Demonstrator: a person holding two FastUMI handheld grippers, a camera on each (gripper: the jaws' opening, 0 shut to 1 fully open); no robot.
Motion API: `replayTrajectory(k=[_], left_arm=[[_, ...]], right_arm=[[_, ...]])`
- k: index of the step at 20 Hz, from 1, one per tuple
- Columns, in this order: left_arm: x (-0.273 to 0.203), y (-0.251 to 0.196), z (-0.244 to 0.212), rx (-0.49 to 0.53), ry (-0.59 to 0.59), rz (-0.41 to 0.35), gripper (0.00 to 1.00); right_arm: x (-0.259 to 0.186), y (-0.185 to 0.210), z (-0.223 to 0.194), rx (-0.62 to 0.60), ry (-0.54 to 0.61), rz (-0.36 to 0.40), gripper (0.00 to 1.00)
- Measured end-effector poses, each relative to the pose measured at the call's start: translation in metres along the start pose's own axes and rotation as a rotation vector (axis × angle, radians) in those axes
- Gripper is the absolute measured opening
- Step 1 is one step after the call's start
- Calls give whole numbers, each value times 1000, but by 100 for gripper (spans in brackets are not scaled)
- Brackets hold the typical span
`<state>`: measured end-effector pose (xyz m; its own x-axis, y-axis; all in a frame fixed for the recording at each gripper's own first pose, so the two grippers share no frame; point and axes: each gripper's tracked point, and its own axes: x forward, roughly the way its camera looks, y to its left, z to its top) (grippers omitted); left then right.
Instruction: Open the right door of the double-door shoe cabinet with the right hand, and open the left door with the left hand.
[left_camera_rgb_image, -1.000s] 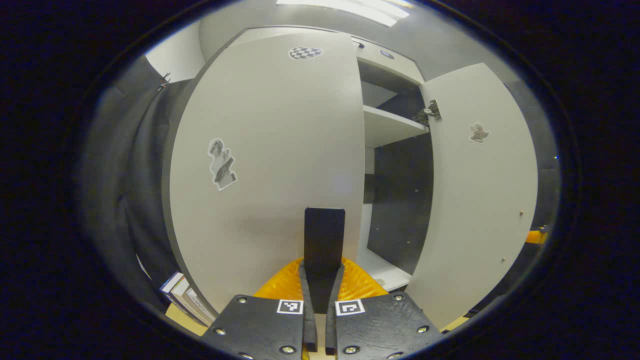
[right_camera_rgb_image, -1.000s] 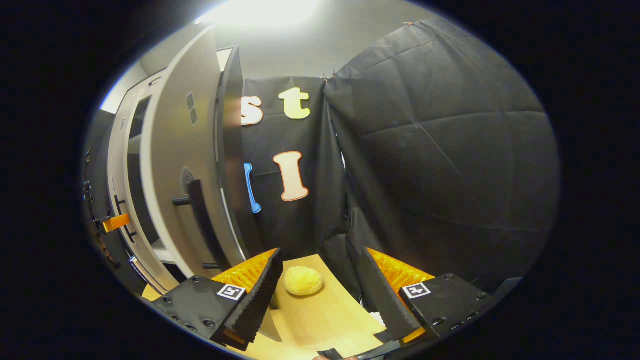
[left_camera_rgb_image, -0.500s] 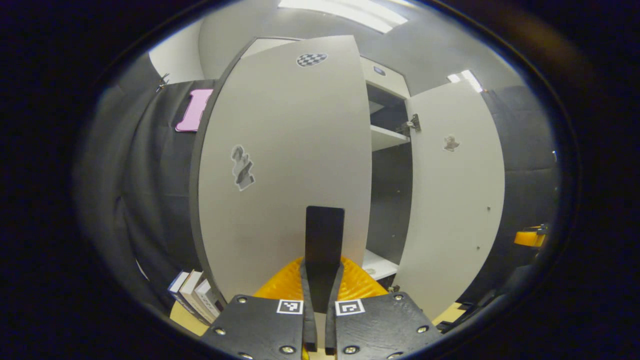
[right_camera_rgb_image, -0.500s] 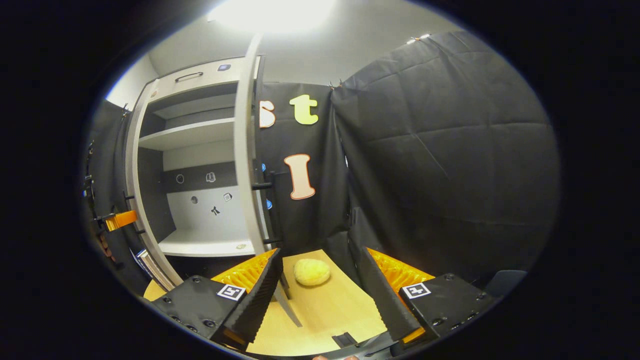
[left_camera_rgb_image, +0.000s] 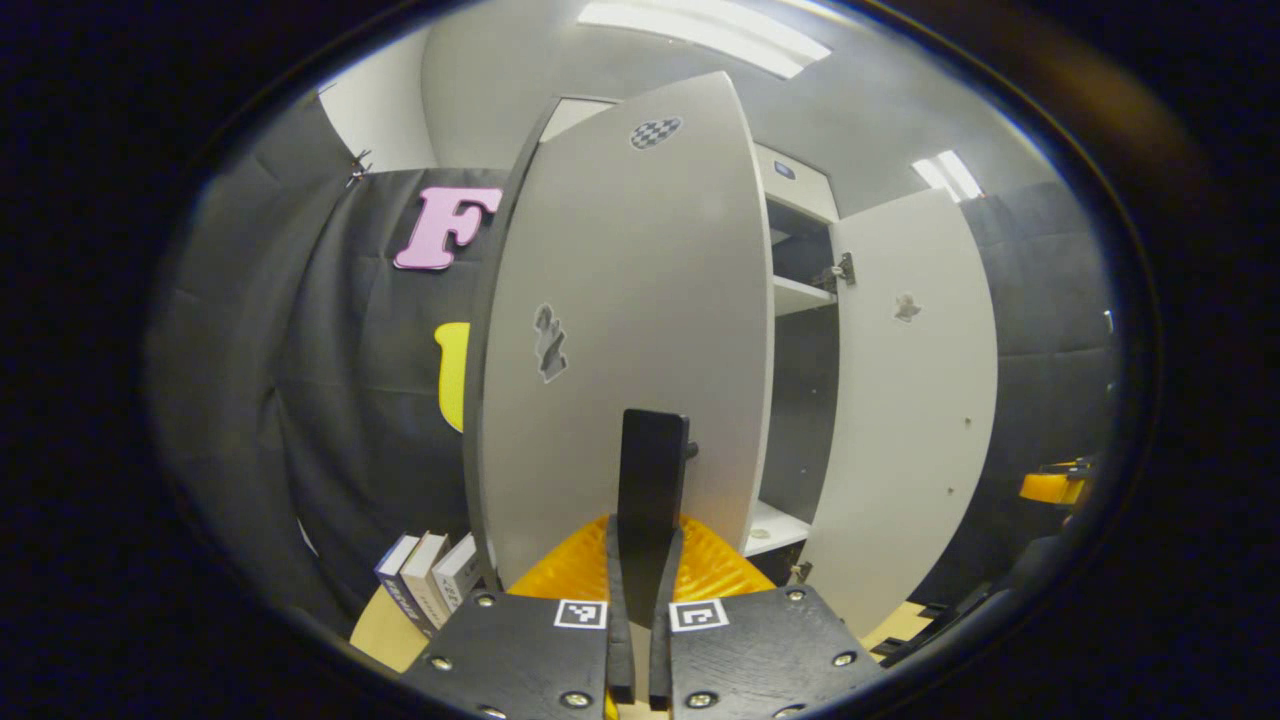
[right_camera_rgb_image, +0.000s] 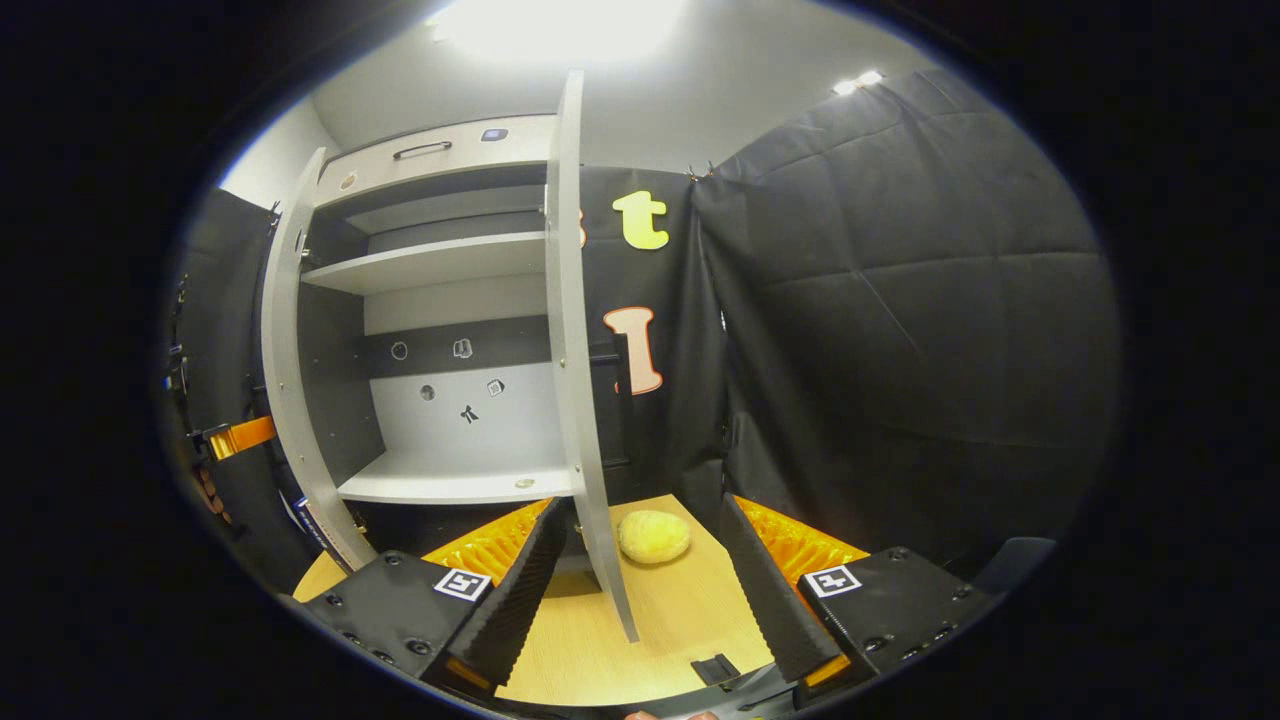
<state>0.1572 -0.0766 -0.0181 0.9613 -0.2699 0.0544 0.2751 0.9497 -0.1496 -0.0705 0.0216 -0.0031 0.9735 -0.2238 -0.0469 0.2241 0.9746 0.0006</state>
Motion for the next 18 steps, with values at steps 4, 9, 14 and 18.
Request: replayTrajectory(k=[4,9,14,18], left_arm=[[-5,11,1,27,-4,12,8],[-11,23,3,16,-13,48,7],[-15,37,5,49,-32,60,5],[-20,55,4,35,-27,111,5]], right_arm=[[1,11,-1,9,3,26,93],[3,13,-4,9,7,30,98],[4,14,-7,43,19,42,98],[5,16,-7,51,29,54,98]])
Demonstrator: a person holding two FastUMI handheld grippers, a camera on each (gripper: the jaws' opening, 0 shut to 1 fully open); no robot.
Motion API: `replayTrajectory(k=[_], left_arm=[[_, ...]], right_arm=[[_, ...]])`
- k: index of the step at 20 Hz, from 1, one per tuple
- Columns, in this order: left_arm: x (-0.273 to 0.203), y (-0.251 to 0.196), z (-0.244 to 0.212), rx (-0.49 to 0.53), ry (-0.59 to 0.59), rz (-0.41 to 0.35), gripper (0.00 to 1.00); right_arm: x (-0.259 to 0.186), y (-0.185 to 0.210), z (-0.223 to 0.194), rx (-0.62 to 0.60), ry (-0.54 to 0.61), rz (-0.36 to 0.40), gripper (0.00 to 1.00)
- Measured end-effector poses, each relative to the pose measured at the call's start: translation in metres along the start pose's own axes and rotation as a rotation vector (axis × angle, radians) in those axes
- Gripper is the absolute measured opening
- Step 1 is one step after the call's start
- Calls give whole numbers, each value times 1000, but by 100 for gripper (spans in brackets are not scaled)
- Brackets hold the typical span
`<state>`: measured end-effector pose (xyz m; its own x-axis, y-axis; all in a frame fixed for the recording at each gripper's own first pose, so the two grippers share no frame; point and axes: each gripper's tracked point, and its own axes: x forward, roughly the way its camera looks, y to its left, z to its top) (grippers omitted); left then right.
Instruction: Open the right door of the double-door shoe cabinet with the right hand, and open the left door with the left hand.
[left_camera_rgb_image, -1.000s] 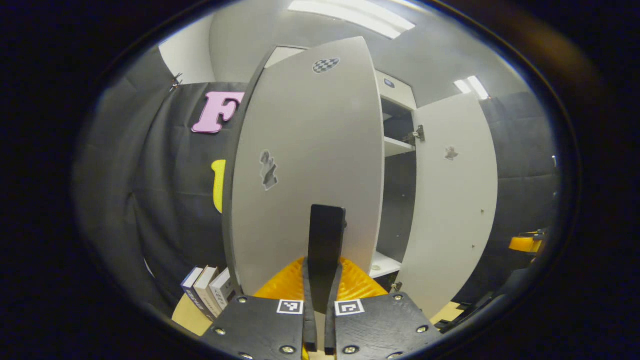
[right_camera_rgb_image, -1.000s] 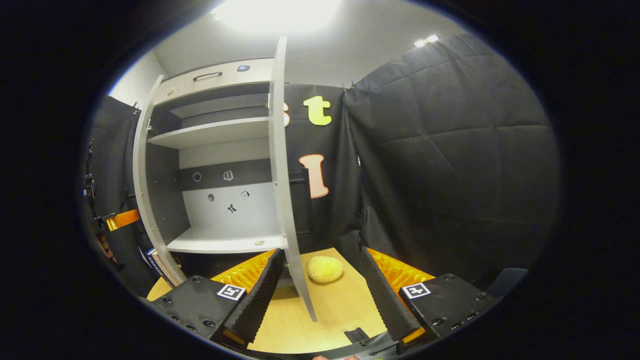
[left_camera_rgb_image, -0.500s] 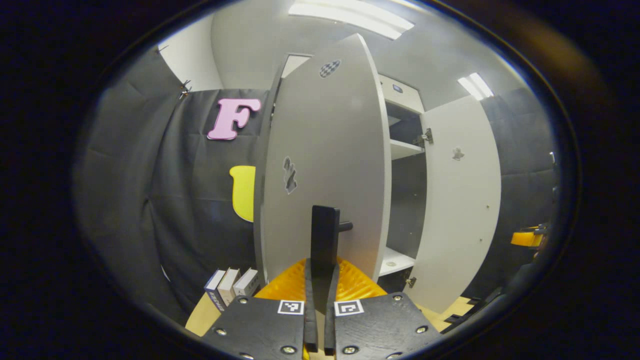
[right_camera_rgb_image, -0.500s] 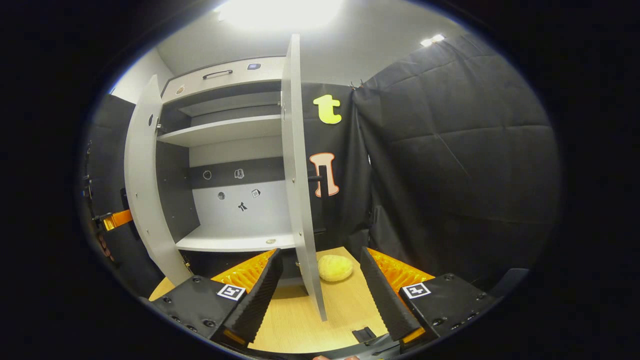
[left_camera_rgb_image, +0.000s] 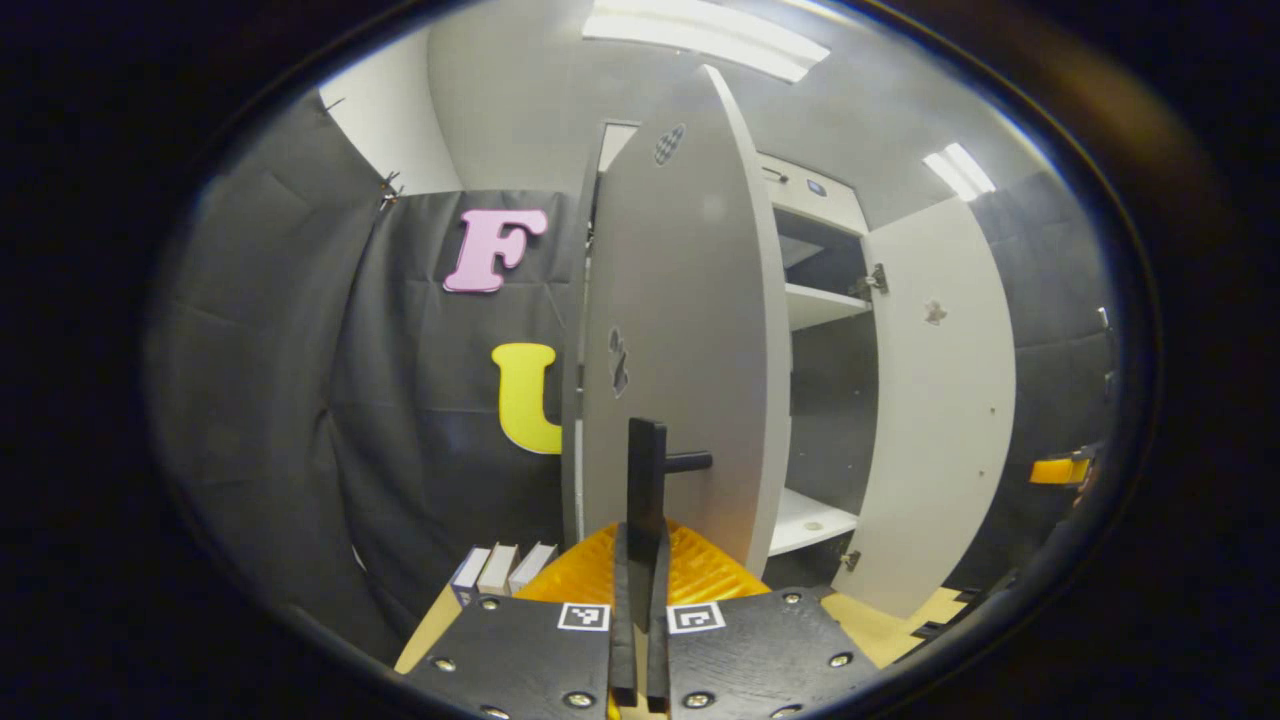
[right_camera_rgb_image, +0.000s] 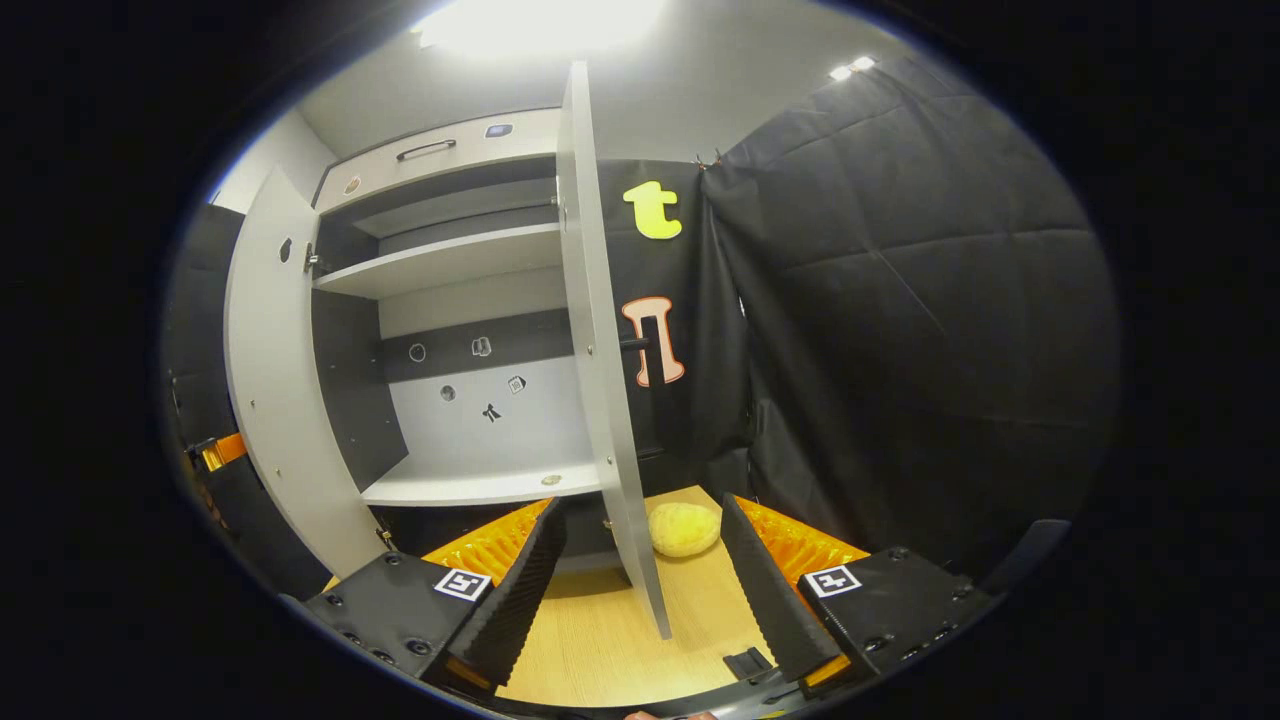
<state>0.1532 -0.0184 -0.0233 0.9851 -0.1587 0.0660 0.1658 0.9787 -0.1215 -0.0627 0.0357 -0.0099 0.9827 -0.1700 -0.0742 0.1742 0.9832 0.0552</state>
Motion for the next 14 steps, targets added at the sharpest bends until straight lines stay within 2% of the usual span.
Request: replayTrajectory(k=[2,3,4,5,6,7,8,10,11,14], left_arm=[[-1,14,-2,-9,6,39,5],[-2,24,-2,-8,2,60,6],[-4,35,-2,-5,5,90,6],[-3,39,-7,-33,18,84,4],[-2,27,-7,-91,11,29,4],[-4,16,-3,-145,4,9,5],[-3,12,-3,-164,5,13,5],[-3,18,-3,-163,9,15,5],[-2,22,-7,-153,15,23,3],[-6,23,-13,-153,49,41,5]], right_arm=[[-1,-1,0,2,1,8,98],[-1,-1,1,-2,-3,10,92],[-1,-1,1,-9,-7,12,92],[-1,-2,1,-20,-9,13,93],[-2,-3,2,-31,-10,10,98],[-2,-3,3,-42,-7,7,98],[-3,-3,3,-48,-7,4,92],[-4,-3,4,-51,-10,-2,92],[-4,-3,4,-52,-9,-3,98],[-4,-4,4,-68,-3,-8,98]])
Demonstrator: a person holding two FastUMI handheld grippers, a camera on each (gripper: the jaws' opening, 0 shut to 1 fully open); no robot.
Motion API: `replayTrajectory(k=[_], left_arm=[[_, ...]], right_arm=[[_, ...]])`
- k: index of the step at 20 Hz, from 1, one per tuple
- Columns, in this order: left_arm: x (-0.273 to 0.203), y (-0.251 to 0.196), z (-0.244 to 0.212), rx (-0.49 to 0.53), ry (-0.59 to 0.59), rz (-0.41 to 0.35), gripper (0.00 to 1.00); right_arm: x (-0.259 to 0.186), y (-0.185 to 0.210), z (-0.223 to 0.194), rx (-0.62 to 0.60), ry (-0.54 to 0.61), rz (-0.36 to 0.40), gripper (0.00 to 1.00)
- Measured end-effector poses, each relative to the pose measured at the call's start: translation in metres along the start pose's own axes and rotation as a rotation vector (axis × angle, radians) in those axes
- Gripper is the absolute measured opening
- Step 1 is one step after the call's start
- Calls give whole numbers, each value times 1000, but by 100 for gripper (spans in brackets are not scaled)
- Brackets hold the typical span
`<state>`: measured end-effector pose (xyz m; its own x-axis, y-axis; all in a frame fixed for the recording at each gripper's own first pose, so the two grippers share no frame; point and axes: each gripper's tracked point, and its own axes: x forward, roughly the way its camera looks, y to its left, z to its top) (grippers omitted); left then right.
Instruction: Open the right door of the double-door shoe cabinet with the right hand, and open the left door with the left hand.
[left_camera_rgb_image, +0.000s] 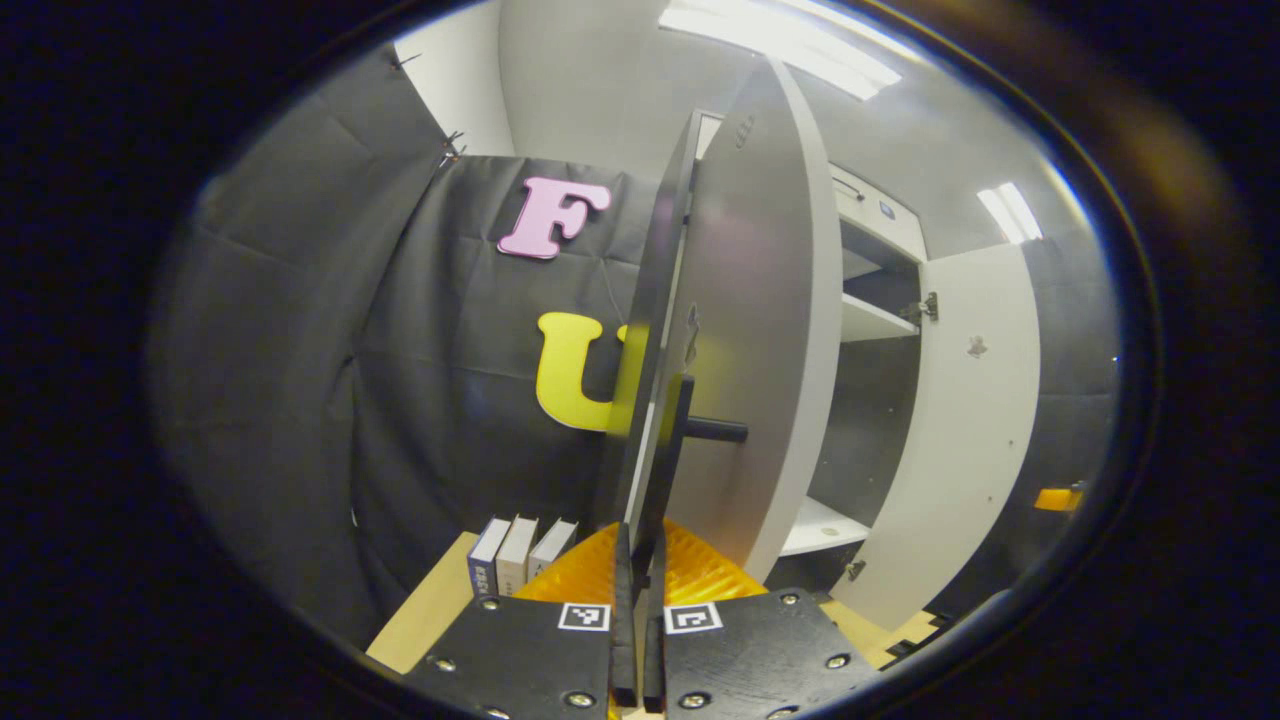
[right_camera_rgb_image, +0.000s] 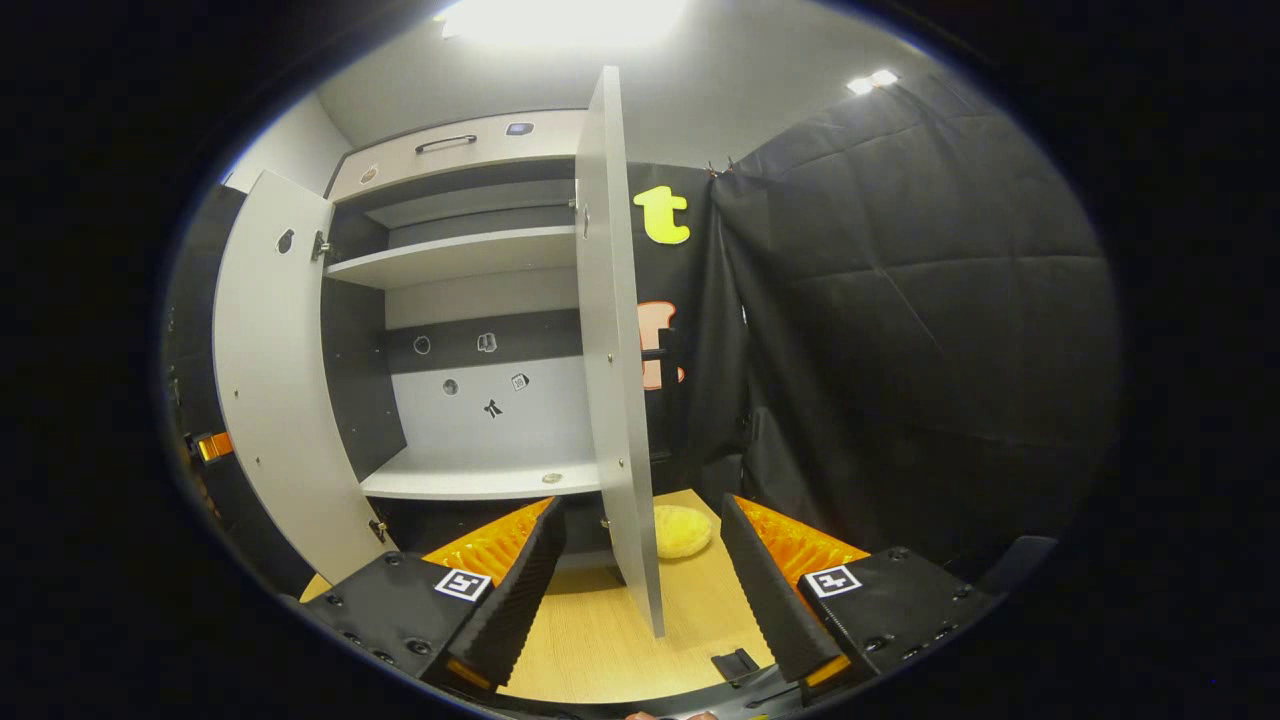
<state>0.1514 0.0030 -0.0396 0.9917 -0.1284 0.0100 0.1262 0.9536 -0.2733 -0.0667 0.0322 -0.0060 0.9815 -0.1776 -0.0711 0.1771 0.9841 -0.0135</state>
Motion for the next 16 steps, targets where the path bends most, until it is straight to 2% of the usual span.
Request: replayTrajectory(k=[3,6,7,8,9,10,11,12,14,15,16], left_arm=[[-11,-3,-5,-21,29,24,5],[-31,-4,-1,14,41,73,5],[-36,-7,1,24,41,85,2],[-40,-11,3,32,40,93,5],[-41,-17,4,44,37,94,5],[-43,-22,5,67,36,91,5],[-44,-25,7,103,32,95,3],[-43,-28,8,134,27,99,5],[-40,-40,8,165,19,79,5],[-38,-45,8,173,18,69,3],[-37,-48,7,177,17,66,6]], right_arm=[[1,2,0,-18,-5,28,98],[6,9,-3,-18,7,85,98],[9,12,-4,-19,17,105,93],[8,14,-5,-32,22,124,93],[9,16,-4,-52,14,144,98],[15,20,-3,-71,8,163,98],[20,26,-1,-81,3,192,93],[26,37,1,-87,-5,221,98],[34,46,5,-91,-22,264,98],[37,48,6,-90,-21,285,93],[39,51,7,-88,-18,303,98]])
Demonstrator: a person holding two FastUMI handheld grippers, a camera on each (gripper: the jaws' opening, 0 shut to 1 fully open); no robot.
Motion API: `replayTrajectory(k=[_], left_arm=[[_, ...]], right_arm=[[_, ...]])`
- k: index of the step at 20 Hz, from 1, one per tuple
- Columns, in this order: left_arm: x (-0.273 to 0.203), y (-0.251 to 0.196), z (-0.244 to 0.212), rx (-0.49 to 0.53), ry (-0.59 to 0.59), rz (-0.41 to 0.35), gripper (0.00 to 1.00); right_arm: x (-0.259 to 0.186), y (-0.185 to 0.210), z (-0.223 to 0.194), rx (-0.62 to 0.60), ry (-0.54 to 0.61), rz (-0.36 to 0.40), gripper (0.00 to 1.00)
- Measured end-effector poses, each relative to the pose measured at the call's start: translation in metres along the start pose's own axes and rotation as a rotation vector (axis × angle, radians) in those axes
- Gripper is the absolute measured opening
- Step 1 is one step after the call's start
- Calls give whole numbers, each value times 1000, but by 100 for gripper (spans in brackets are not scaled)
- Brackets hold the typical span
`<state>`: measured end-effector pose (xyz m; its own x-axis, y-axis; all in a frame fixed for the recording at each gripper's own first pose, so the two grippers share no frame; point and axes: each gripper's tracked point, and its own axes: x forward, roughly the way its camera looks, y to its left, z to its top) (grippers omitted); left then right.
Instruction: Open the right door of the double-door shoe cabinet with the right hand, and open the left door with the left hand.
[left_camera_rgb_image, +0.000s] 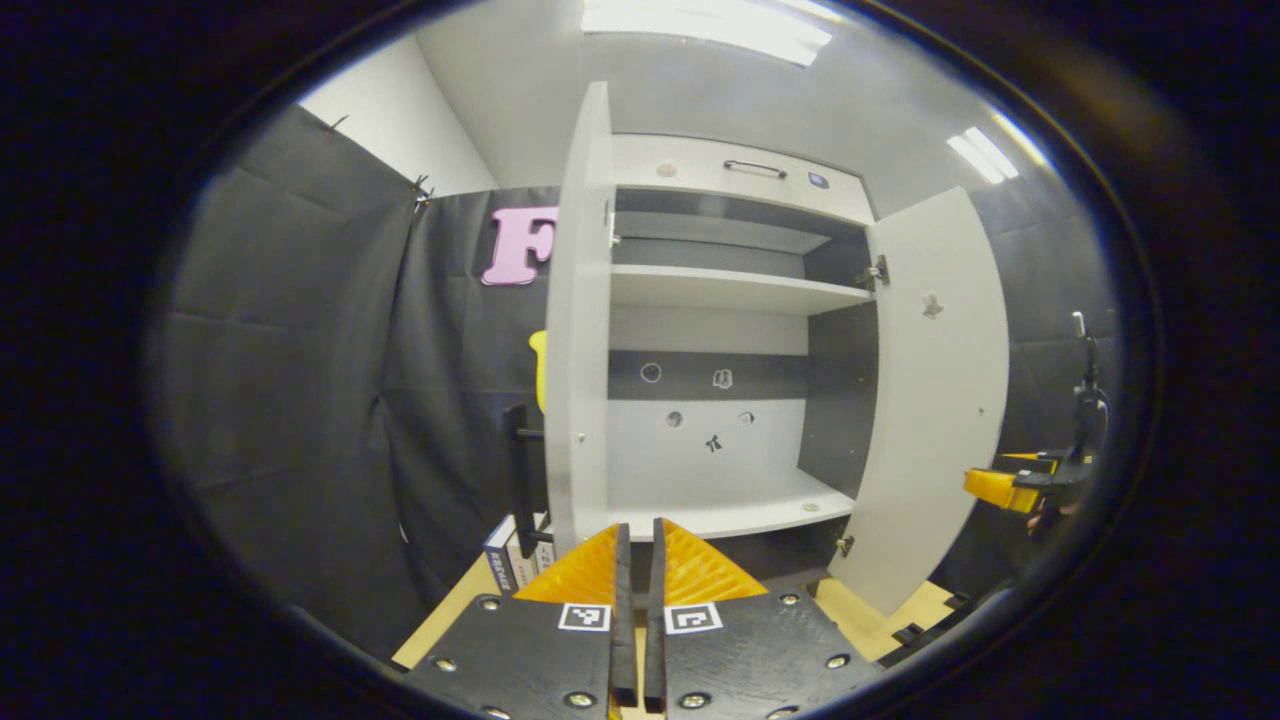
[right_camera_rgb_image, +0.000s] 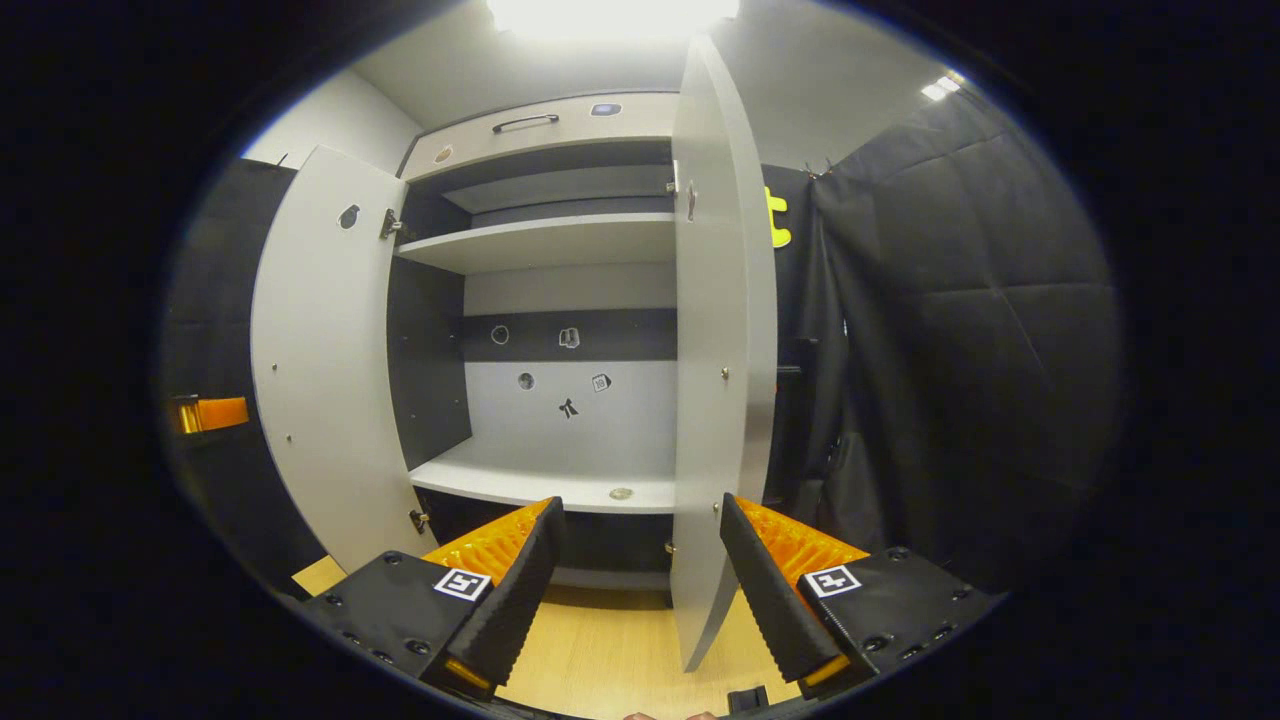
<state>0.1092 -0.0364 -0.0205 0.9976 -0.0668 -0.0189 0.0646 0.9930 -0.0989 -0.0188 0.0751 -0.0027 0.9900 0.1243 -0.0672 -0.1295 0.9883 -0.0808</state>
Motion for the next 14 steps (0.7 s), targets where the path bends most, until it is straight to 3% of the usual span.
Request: replayTrajectory(k=[6,8,9,10,12,14], left_arm=[[11,-21,-3,-48,9,8,1],[13,-20,-2,-16,3,29,1],[14,-18,0,6,-2,42,0],[14,-16,1,23,-10,57,1],[17,-14,3,41,-31,74,2],[19,-17,6,45,-52,75,13]], right_arm=[[7,3,4,7,-10,52,98],[9,0,4,12,-8,53,98],[10,0,6,21,-10,53,92],[11,0,8,31,-16,52,98],[12,0,11,42,-27,51,98],[12,0,13,35,-35,49,96]])
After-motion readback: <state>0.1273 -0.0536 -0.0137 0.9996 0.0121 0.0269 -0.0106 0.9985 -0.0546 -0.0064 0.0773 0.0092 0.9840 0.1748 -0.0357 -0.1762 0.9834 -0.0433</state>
